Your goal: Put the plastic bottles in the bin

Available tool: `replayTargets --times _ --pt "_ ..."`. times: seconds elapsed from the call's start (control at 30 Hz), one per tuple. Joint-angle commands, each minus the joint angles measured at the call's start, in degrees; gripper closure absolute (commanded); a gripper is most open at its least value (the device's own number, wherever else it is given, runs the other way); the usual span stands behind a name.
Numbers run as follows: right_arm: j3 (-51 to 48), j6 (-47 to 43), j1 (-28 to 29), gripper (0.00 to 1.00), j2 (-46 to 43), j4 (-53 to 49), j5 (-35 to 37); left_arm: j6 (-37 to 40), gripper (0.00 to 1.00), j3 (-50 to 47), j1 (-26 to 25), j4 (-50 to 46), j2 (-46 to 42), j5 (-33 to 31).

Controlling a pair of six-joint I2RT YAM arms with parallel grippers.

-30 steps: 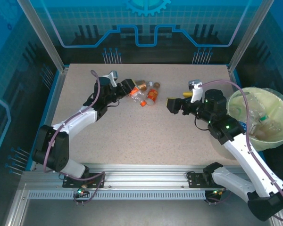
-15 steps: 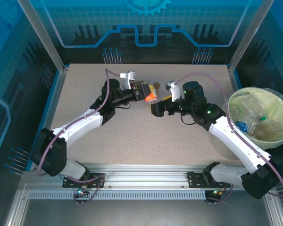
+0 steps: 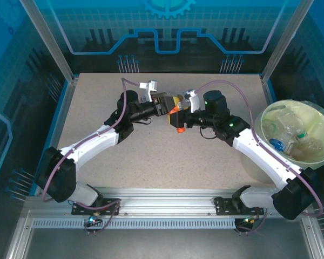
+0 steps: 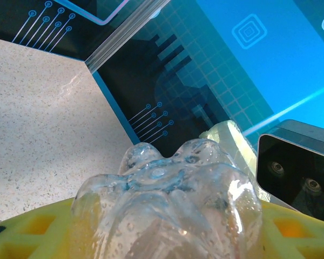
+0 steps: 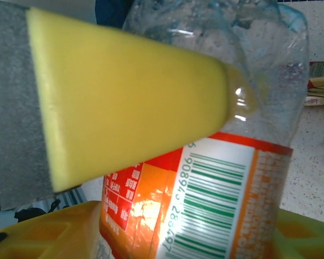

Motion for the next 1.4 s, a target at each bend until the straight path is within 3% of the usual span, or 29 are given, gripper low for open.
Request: replayTargets --times 0.0,0.17,0.4,0.57,0.73,1.17,1.37 --pt "2.06 -1.16 1.88 0.45 -0.08 1.01 -0.27 1.49 0.66 1.48 -0.73 1.45 -0.25 0.56" --pt "2.44 -2.16 1.89 0.57 -0.51 -1.28 1.14 1.69 0.58 1.73 -0.74 1.04 -0.14 0.3" --pt "3.05 -4.66 1.75 0.64 -1.71 -6.67 6.46 4.18 0.21 2.6 -0.57 -3.41 -2.15 -2.2" --pt "3.32 -5.7 1.31 0.67 -3.66 -11.84 12.71 4.83 0.07 3.51 -0.54 -5.32 -4.94 -2.48" --pt "3.66 -7.54 0.84 0.68 -6.47 -16.43 18.73 5.98 0.02 3.51 -0.57 -6.1 -6.98 -2.89" --pt "8.9 -14.06 -0.81 0.68 -18.19 -32.62 48.2 11.14 0.01 -0.64 -0.39 -9.71 -11.48 -13.86" --pt "12.72 -15.71 -2.42 0.68 -21.73 -40.96 63.49 11.17 0.01 -0.89 -0.06 -10.33 -11.08 -15.04"
